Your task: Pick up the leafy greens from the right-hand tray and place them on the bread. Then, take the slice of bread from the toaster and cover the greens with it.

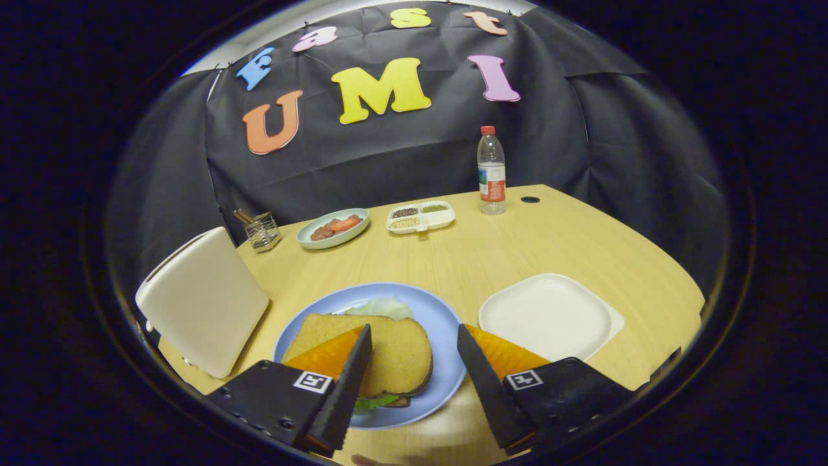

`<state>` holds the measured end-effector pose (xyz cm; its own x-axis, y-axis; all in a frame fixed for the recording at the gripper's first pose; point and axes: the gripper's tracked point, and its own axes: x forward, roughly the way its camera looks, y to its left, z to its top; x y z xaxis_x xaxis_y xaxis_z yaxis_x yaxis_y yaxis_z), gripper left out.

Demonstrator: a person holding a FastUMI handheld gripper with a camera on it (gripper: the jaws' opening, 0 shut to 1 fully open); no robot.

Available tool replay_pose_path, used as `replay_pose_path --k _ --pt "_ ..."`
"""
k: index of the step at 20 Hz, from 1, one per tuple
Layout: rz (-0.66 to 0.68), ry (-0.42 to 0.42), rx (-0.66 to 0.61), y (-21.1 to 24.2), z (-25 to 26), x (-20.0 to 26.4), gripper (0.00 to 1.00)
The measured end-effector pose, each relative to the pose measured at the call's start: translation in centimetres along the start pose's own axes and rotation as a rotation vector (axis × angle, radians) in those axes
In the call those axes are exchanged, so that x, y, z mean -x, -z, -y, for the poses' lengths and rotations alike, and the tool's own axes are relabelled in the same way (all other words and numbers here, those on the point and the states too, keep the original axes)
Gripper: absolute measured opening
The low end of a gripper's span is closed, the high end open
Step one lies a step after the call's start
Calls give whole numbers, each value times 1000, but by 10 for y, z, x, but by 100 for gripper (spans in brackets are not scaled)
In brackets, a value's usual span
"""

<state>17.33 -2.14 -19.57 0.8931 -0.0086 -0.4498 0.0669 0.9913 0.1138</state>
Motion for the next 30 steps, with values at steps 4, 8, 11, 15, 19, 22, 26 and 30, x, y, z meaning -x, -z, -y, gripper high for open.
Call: replay_pose_path --k 4,8,11,15,19,22,26,30 --pt "66 41 -12 -26 0 31 93" --pt "212 71 25 -64 -10 81 96" --pt "351 139 85 -92 -7 127 96" --pt "507 147 106 -120 -22 185 96" --pt "539 136 50 -130 -25 224 96" --pt "560 140 72 -135 -30 242 96" --pt "582 141 129 -133 -36 251 96" --pt "566 99 144 -127 -49 246 96"
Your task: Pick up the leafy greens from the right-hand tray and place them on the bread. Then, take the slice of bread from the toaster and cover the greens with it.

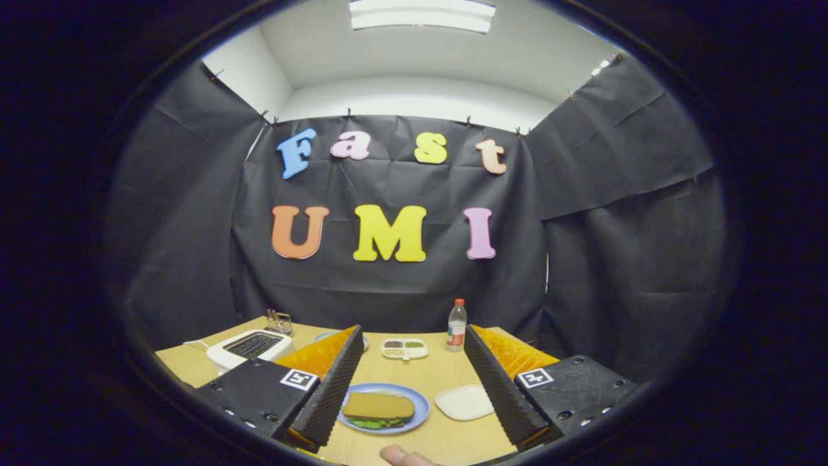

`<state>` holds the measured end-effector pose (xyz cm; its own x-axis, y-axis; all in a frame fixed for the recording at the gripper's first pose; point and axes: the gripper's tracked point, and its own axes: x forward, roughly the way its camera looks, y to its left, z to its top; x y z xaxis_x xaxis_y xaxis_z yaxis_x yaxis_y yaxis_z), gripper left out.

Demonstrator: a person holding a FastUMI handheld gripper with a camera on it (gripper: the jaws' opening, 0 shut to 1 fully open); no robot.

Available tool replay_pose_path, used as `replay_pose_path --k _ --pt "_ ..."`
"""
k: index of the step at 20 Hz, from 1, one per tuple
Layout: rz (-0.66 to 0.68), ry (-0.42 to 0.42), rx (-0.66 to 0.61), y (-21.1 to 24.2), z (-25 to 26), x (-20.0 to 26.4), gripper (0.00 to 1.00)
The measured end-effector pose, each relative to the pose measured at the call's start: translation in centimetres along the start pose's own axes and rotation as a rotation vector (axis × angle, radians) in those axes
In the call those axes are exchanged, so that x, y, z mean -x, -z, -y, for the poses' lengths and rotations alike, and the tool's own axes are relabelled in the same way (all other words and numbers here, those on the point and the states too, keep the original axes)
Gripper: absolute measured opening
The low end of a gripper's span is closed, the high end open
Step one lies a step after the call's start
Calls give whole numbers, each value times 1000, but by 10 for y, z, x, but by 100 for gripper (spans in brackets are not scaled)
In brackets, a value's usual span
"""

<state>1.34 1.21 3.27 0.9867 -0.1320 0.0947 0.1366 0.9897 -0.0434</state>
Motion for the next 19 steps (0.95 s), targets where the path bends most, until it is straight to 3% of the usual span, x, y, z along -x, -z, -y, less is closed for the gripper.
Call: replay_pose_path --k 19 --pt "-62 -39 8 24 -10 -4 96"
